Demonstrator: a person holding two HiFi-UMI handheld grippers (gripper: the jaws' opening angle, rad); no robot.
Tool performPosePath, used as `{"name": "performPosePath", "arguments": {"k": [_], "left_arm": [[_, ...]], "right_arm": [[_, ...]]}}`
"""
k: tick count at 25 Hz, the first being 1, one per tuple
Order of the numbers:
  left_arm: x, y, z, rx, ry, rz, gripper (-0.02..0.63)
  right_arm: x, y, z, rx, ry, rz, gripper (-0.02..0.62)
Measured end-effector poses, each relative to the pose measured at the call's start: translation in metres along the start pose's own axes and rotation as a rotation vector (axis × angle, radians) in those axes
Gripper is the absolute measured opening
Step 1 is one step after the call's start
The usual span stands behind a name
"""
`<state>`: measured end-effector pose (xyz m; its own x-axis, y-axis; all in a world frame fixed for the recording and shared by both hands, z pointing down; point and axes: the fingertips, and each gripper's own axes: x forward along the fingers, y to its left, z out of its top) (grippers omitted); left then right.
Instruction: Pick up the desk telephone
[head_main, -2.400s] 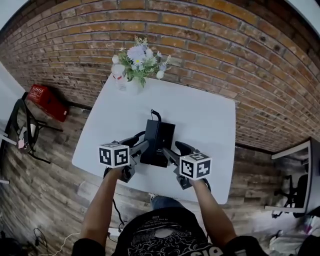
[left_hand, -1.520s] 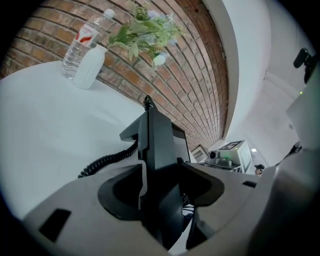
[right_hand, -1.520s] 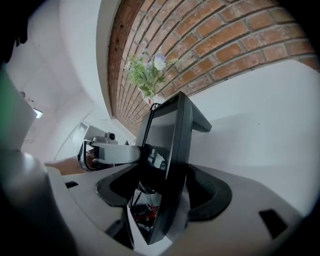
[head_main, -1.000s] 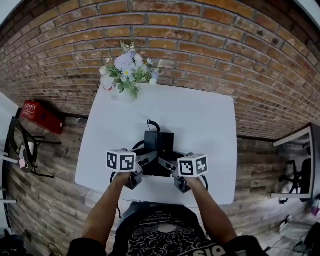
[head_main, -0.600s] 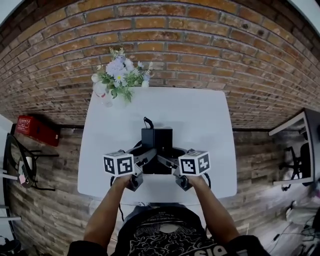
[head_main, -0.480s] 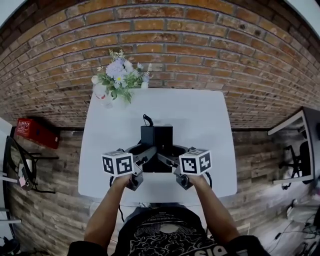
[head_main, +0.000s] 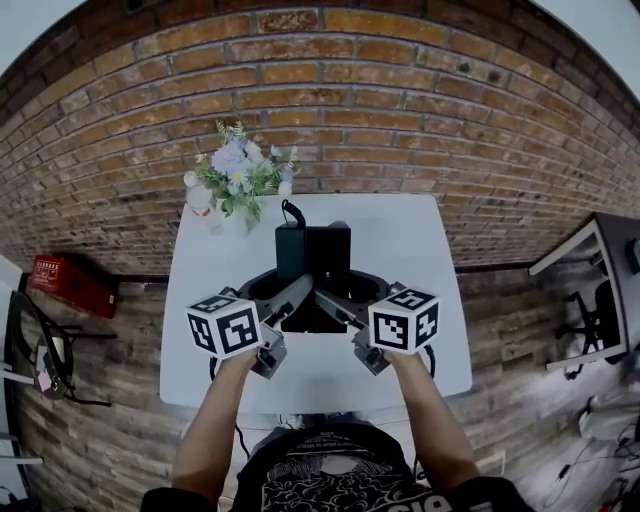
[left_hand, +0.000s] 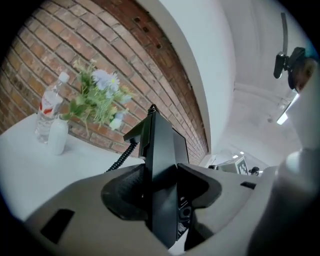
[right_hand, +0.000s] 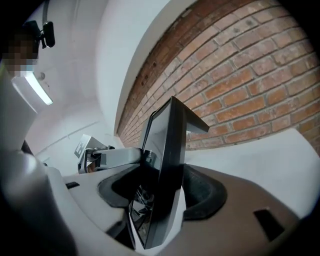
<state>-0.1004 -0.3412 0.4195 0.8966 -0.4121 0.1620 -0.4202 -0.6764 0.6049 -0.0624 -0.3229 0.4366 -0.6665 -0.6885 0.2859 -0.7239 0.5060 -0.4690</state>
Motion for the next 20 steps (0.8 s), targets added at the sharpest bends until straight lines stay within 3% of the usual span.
{"name": "performPosePath", "arguments": {"k": [12,20], "left_arm": [[-0.011,-0.072,0.078,0.235,-0.132,-0.054,0.198],[-0.015,-0.097,0.108,0.301,-0.197,-0.079,0.198]], "right_arm": [[-0.036,0.040,0.086,-0.160,-0.178,0.005,0.256],[-0.049,0.055,0.120,-0.242,-0.237,0.007,0.256]]}}
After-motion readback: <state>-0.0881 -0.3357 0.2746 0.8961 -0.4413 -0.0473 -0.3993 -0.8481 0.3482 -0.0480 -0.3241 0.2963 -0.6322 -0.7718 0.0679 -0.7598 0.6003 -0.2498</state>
